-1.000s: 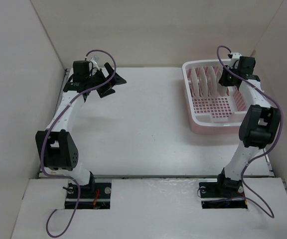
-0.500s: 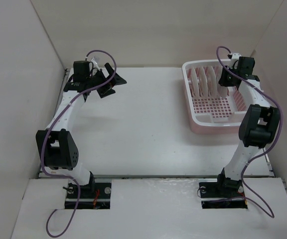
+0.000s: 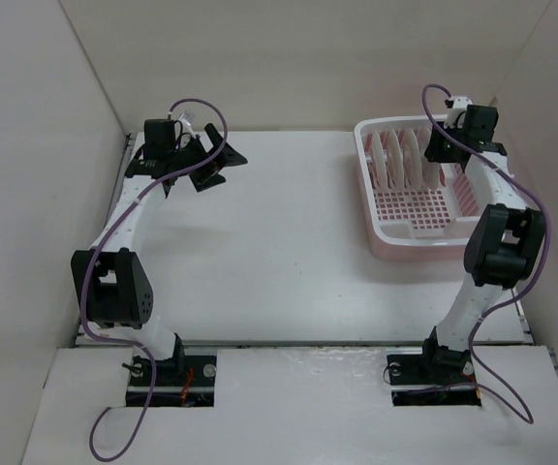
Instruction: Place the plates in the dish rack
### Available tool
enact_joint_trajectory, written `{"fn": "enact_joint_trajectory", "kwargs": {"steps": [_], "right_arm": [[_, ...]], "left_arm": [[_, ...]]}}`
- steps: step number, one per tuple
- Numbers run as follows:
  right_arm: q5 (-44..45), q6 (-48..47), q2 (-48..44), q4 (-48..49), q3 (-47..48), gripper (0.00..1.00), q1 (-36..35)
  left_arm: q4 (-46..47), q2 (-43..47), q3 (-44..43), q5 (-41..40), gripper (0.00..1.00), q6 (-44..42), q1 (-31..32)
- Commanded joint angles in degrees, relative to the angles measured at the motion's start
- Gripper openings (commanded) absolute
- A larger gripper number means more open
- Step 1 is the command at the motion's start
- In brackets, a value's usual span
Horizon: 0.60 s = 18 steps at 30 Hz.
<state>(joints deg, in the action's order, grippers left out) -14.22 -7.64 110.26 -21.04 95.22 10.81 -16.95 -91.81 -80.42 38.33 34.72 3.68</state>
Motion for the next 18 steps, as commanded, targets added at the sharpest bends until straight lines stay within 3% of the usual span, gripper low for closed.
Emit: {"fn": "enact_joint_trajectory", "kwargs": {"steps": [1, 14, 15, 17, 18], "right_arm": [[0.7, 0.5, -4.3, 1.4, 3.7, 0.38, -0.3], [2.6, 1.6, -10.1, -0.3, 6.6, 0.49, -0.3], [2.6, 2.1, -11.7, -0.8, 7.2, 0.58, -0.3], [5.0, 4.0, -14.3, -1.5, 7.2, 1.0, -0.3], [5.0, 6.5, -17.7, -1.5, 6.5, 1.0, -0.3]], "left_arm": [[1.8, 0.4, -2.6, 1.4, 1.0, -1.2, 0.1], [2.4, -0.1, -1.1, -1.0, 1.0, -2.3, 0.1], [2.4, -0.6, -1.1, -1.0, 1.0, -2.3, 0.1], [0.9, -0.7, -1.9, -2.6, 1.0, -2.3, 0.1], [0.2, -0.7, -3.6, -3.2, 1.0, -2.8, 0.1]]}}
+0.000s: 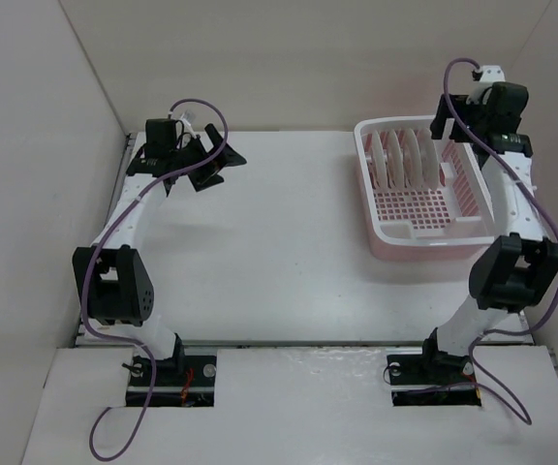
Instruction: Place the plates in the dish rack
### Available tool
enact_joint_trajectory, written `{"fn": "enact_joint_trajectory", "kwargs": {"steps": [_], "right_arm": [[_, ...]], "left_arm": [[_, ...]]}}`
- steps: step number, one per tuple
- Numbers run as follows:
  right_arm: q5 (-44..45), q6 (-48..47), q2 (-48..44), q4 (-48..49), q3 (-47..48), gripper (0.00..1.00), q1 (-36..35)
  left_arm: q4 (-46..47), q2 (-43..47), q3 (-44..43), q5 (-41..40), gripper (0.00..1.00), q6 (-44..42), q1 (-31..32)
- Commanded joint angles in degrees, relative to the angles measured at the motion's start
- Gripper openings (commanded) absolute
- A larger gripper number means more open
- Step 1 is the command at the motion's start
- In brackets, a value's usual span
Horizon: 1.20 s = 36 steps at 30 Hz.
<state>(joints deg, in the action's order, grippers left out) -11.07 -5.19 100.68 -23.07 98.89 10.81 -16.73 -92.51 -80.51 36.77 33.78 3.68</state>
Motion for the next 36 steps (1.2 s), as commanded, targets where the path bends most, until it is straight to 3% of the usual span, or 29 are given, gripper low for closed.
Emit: {"fn": "enact_joint_trajectory", "kwargs": {"steps": [1, 8, 12, 16, 21, 28, 36], "right_arm": [[1.8, 5.0, -10.0, 1.2, 2.0, 1.0, -0.3], [4.2, 13.6, -26.1, -0.7, -6.5, 1.0, -5.8], [-3.3, 20.1, -32.1, -5.2, -13.1, 1.0, -8.6], [0.0, 21.7, -40.2, -9.2, -18.4, 1.0, -10.5], [7.5, 23.1, -49.7, -18.0, -17.8, 1.0, -13.1], [12.6, 23.6, -59.3, -26.4, -19.5, 1.0, -13.6], [16.8, 23.1, -61.1, -29.8, -16.6, 1.0, -13.6]], "left_arm": [[-1.0, 0.0, -4.6, -1.6, 1.0, -1.9, 0.1], [-8.4, 2.0, -12.8, -14.0, 1.0, -2.6, 1.8], [-4.9, 9.8, -4.9, -16.2, 1.0, -2.0, 1.8], [-2.4, 17.4, 3.5, -17.0, 1.0, -1.4, 0.3], [-2.4, 27.8, 13.2, -20.2, 1.0, -1.4, -1.1], [-7.6, 32.9, 16.7, -22.5, 1.0, -2.6, -1.1], [-7.6, 34.3, 17.8, -22.4, 1.0, -2.6, -1.1]]}}
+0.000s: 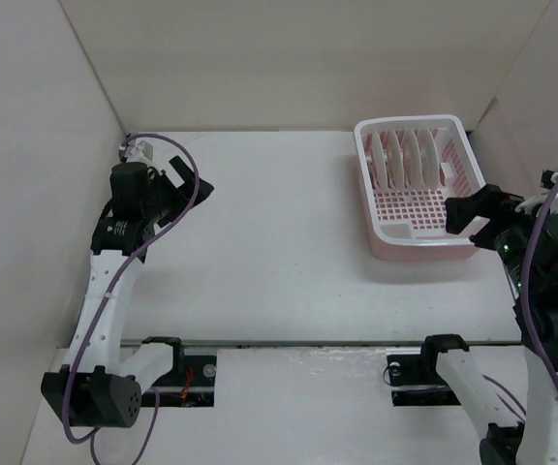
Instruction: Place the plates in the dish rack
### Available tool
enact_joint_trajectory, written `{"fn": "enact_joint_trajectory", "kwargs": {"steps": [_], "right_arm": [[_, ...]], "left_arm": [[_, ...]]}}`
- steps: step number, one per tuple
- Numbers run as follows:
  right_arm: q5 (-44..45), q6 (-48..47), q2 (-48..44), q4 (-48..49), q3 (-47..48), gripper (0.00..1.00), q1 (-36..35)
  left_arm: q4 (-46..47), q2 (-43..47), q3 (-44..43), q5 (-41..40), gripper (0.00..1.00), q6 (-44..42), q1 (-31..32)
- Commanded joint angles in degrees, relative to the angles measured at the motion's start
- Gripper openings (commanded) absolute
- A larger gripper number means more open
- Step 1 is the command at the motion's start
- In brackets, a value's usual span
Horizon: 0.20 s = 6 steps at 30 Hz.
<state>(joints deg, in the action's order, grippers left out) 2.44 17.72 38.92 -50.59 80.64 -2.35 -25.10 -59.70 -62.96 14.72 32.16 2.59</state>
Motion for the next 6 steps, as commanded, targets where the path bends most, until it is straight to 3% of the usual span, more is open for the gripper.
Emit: {"fn": "enact_joint_trajectory", "kwargs": {"steps": [1, 6], "right_arm": [[4.1, 0.2, 0.1, -2.2, 1.6, 1.0, -0.5], [4.1, -0.3, 0.1, -1.7, 1.1, 1.0, -0.5]], "left_arm": [[0.8, 1.5, -0.5, -0.3, 1.0, -1.0, 0.0], [0.1, 2.0, -1.1, -0.8, 1.0, -1.0, 0.0]]}}
